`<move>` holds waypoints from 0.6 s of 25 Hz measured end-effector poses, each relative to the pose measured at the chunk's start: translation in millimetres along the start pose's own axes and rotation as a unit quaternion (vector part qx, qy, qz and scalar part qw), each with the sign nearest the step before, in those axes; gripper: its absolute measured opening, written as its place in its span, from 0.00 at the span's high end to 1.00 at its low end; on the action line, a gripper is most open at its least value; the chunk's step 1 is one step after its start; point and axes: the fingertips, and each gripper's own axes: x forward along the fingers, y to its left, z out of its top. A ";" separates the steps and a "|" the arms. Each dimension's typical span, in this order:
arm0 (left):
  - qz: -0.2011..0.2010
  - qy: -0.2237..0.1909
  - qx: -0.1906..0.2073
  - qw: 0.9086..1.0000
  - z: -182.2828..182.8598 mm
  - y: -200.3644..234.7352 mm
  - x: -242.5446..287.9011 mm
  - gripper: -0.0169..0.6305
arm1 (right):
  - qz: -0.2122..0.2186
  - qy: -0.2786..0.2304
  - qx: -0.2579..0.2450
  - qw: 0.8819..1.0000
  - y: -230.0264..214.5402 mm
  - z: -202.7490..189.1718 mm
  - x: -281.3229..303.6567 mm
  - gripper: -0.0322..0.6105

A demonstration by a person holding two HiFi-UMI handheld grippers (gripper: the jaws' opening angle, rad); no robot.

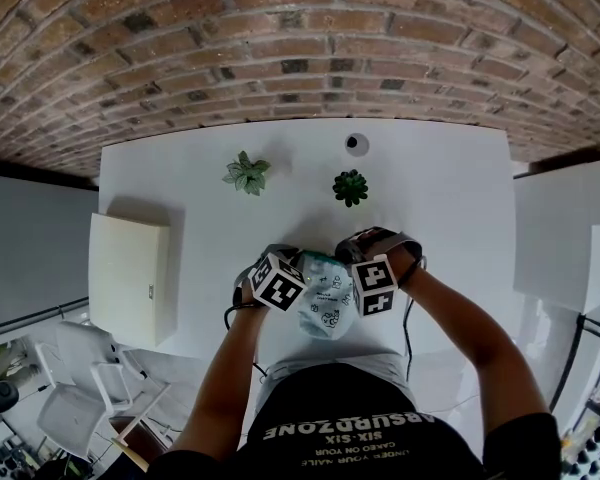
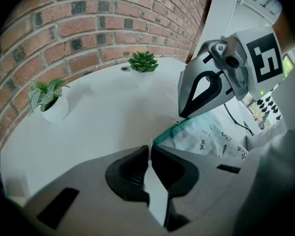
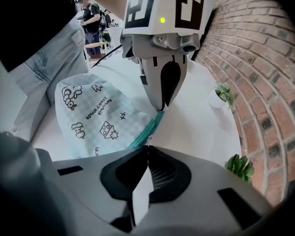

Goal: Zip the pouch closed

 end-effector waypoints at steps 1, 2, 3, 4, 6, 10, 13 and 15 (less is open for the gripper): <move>0.000 0.000 0.000 1.000 0.0 0.0 -0.1 0.93 | -0.001 0.001 0.001 1.000 -0.2 0.0 -0.2 0.95; 0.000 0.000 -0.001 1.000 0.0 0.0 -0.2 0.93 | -0.002 0.001 0.002 1.000 -0.4 -0.1 -0.4 0.95; 0.000 0.000 -0.001 1.000 -0.1 0.0 -0.2 0.93 | -0.003 0.001 0.005 1.000 -0.7 -0.3 -0.6 0.95; 0.000 0.000 -0.002 1.000 0.0 -0.1 -0.3 0.93 | -0.005 0.001 0.008 1.000 -0.8 -0.5 -0.7 0.95; 0.001 0.000 -0.003 1.000 0.2 -0.1 -0.2 0.93 | -0.006 0.001 0.013 1.000 -0.6 -0.7 -0.7 0.95; 0.005 0.002 -0.006 1.000 -0.1 0.8 0.3 0.93 | -0.001 0.005 0.017 1.000 1.8 -3.5 -0.7 0.95; 0.005 0.001 -0.008 1.000 -0.2 0.9 0.0 0.93 | -0.003 0.004 0.021 1.000 2.3 -5.4 -2.2 0.95; 0.004 0.000 -0.009 1.000 -0.1 0.7 -0.1 0.93 | -0.004 0.004 0.024 1.000 2.4 -5.4 -3.0 0.95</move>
